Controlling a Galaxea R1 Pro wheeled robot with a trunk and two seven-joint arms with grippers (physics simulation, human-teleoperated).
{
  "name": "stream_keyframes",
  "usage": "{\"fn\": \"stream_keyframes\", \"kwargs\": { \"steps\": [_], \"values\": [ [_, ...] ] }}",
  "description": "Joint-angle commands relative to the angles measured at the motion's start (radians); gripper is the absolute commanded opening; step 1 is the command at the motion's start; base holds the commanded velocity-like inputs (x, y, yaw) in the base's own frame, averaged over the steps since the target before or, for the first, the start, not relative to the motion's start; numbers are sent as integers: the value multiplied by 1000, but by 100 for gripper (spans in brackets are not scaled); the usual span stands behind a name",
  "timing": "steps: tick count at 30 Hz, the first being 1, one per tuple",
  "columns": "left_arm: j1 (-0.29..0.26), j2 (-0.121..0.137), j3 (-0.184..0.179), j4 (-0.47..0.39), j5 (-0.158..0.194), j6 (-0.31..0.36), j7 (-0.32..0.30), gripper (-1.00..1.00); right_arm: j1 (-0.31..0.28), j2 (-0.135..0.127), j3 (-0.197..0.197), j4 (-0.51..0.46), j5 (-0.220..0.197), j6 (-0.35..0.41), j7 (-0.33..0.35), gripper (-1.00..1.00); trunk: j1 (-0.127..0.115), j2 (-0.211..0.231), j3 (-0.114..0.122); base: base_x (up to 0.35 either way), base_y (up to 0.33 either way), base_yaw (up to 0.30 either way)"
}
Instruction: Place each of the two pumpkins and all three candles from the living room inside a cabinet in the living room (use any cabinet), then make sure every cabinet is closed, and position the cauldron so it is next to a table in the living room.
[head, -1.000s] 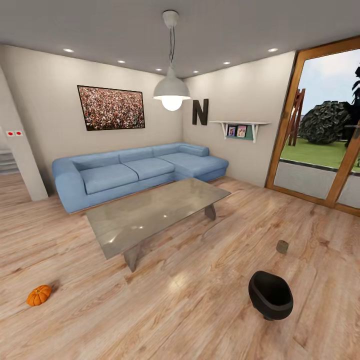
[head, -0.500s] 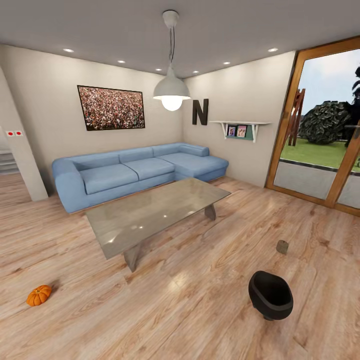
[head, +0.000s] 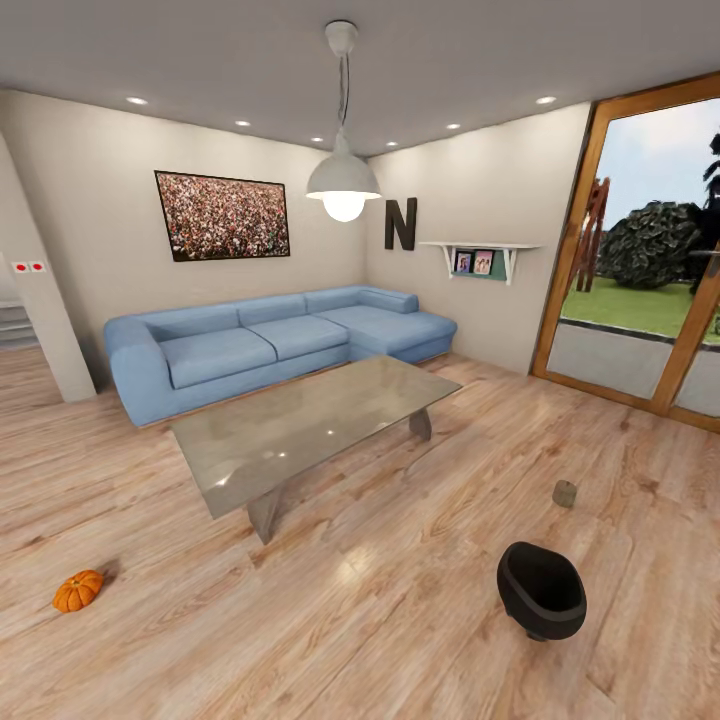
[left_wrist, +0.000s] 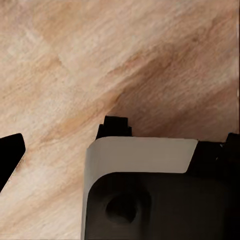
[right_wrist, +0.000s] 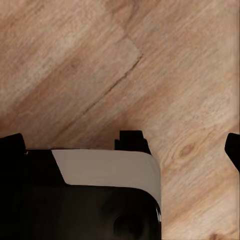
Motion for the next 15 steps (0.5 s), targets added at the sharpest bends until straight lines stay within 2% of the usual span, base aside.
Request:
{"fn": "stream_keyframes", "kwargs": {
  "steps": [1,4,5,9,10,13,14,15],
  "values": [
    [-41,-3,0,0,4,27,0,100,-41,-3,0,-2,0,48,0,100,0,0,0,0,0,0],
    [-98,-10,0,0,7,67,-1,100,-103,-12,0,-4,-1,114,1,100,0,0,0,0,0,0],
    [-135,-21,0,0,8,95,0,100,-145,-20,-1,-5,-2,144,2,100,0,0,0,0,0,0],
    [-213,-49,2,-1,13,153,2,100,-229,-36,-1,-14,-3,176,4,100,0,0,0,0,0,0],
    [-254,-66,6,-1,22,186,2,100,-268,-43,-2,-23,-4,185,5,100,0,0,0,0,0,0],
    [-314,-98,10,-2,46,231,3,100,-319,-55,-2,-42,-13,197,6,100,0,0,0,0,0,-9],
    [-364,-128,12,-4,72,261,4,100,-360,-73,-3,-64,-33,228,6,100,0,0,0,0,0,-113],
    [-379,-137,12,-6,79,268,4,100,-371,-78,-3,-74,-39,243,6,100,0,0,0,0,0,-131]
  ]
}}
